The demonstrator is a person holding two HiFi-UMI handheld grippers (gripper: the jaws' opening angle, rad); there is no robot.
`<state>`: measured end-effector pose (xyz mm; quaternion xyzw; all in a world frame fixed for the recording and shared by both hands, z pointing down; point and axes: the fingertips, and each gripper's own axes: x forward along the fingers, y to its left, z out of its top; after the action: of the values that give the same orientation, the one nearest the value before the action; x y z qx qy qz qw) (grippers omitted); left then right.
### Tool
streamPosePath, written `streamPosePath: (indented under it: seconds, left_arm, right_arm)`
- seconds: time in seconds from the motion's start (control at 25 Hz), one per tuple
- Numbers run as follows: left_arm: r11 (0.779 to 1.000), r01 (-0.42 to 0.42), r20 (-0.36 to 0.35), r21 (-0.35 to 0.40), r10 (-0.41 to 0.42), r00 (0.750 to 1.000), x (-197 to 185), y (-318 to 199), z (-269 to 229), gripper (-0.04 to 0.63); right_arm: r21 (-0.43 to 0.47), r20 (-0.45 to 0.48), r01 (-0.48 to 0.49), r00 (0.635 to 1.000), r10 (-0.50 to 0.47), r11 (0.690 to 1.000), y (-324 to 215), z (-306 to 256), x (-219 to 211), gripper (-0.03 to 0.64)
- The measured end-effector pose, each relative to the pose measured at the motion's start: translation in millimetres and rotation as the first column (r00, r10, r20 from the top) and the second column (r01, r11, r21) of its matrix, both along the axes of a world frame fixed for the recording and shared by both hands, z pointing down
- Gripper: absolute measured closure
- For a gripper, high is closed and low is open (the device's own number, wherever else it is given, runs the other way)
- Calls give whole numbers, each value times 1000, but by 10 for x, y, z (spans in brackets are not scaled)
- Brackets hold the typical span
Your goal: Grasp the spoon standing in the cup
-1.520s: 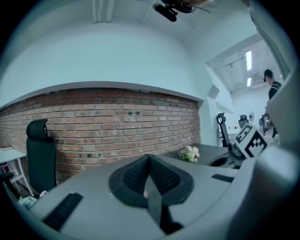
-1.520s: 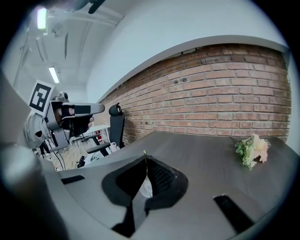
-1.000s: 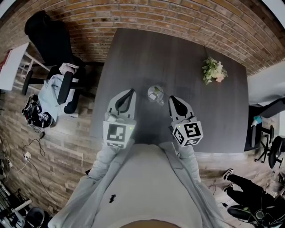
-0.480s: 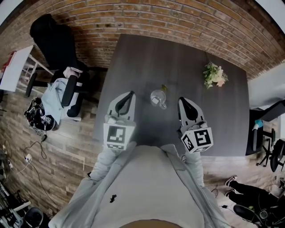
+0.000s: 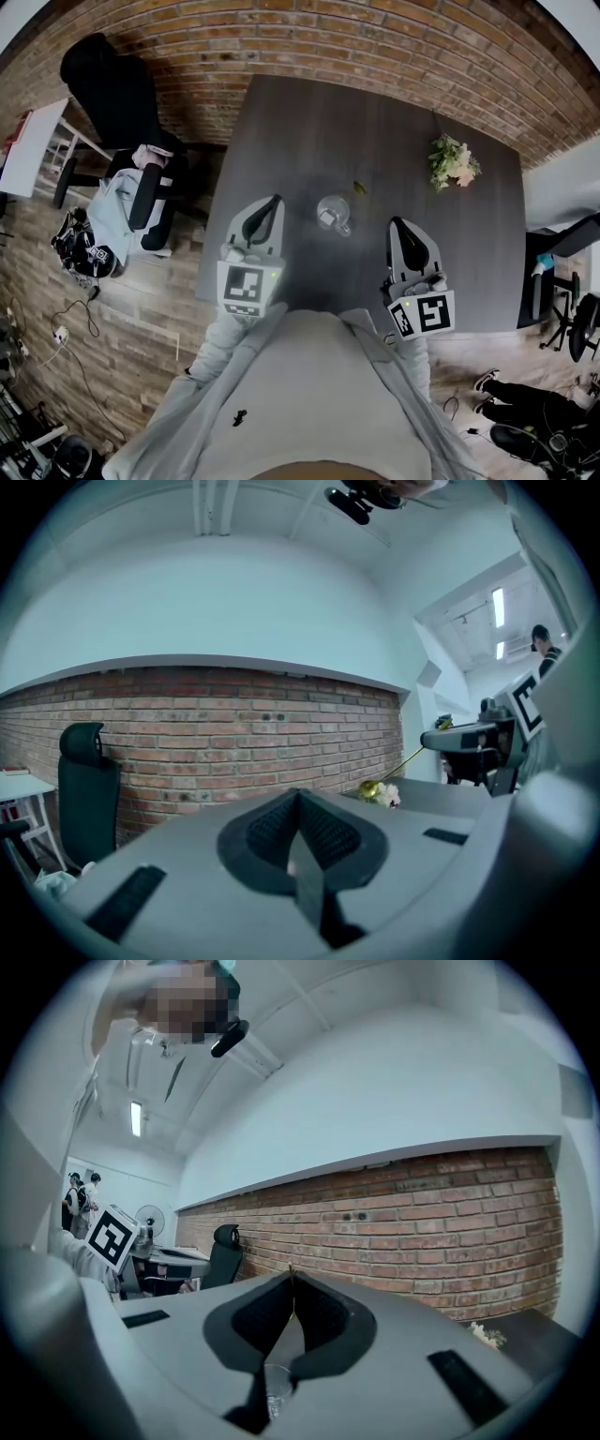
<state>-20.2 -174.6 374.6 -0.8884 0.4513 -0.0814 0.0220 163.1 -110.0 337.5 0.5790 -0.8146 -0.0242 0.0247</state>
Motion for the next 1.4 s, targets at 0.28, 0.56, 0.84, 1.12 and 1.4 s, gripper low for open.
streamPosePath:
  seconds: [0.28, 0.56, 0.84, 1.12, 1.4]
  left_arm:
    - [1000, -7, 7, -26, 7, 1000, 48, -49, 103, 577]
    - [999, -6, 13, -35, 7, 1000, 80, -71, 147, 577]
    - [999, -1, 10, -37, 1, 1000, 56, -92, 139, 577]
    - [999, 3, 12, -39, -2, 1000, 39, -87, 154, 577]
    - [999, 2, 13, -39, -2, 1000, 36, -83, 142, 577]
  right_arm:
    - [-19, 3, -28, 1000, 28, 999, -35, 137, 94, 597]
    - [-24, 31, -36, 999, 37, 999, -67, 163, 166, 597]
    - [-34, 36, -27, 999, 28, 999, -109, 183, 132, 597]
    - [-38, 33, -14, 999, 15, 999, -126, 187, 102, 597]
    - [-42, 46, -10, 999, 12, 999, -133, 210, 84, 597]
